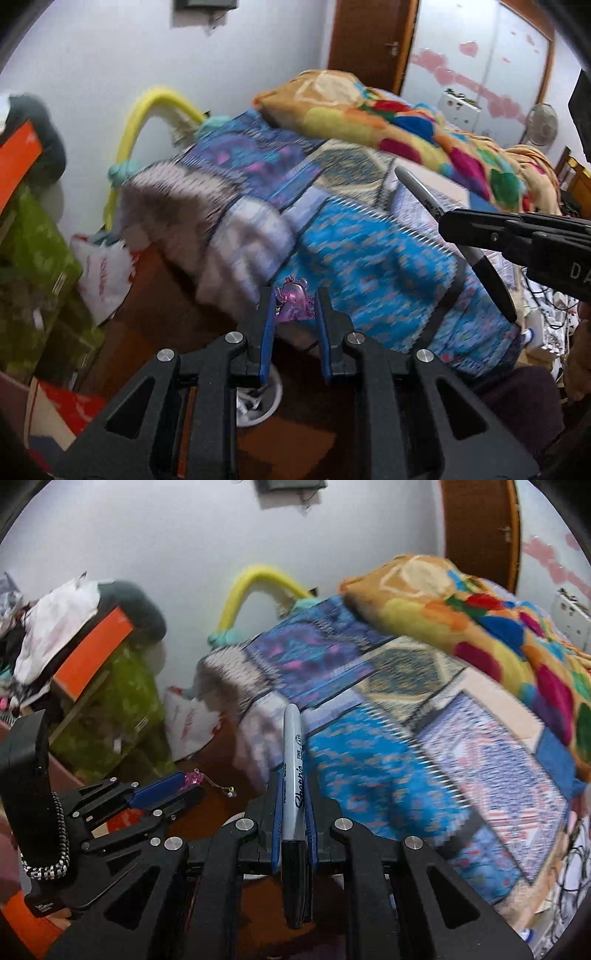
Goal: Collect trash
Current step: 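Carry the marker and figurine over the white bin with both grippers, then open both grippers to drop the marker and figurine into the bin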
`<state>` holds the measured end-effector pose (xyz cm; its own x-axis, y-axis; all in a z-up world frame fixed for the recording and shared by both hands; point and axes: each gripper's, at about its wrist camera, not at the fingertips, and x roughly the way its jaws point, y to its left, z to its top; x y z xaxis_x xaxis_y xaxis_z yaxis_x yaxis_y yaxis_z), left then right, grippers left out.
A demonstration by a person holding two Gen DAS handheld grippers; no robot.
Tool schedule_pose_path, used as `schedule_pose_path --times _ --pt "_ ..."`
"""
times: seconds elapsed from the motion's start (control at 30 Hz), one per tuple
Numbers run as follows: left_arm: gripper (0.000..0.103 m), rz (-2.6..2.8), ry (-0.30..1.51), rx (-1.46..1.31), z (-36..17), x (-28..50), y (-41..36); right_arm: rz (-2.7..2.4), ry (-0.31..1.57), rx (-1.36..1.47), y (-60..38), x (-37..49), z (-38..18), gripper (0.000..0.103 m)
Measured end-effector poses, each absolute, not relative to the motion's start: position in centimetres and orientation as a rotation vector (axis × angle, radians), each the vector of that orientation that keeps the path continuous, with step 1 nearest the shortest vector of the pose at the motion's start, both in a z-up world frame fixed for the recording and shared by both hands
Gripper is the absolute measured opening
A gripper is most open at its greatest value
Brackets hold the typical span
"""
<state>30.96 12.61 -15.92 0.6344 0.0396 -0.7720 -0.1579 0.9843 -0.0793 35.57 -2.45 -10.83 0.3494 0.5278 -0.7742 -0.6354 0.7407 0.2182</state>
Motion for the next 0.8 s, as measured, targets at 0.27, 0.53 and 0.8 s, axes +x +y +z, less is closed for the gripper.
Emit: schedule_pose_path --times 0.27,0.53,0.8 --pt "0.020 0.213 0.972 -0.258 -22.1 28.3 19.0 0.826 1.085 -0.212 4.5 34.5 -17.1 0.010" --pt "0.020 0.273 1.086 -0.344 -29.2 27.2 22.2 0.868 1.195 -0.275 9.5 33.7 -22.8 0.010" --pt "0.024 0.228 1.167 -0.439 -32.3 27.8 23.8 0.920 1.268 -0.299 13.1 34.2 -25.0 0.011"
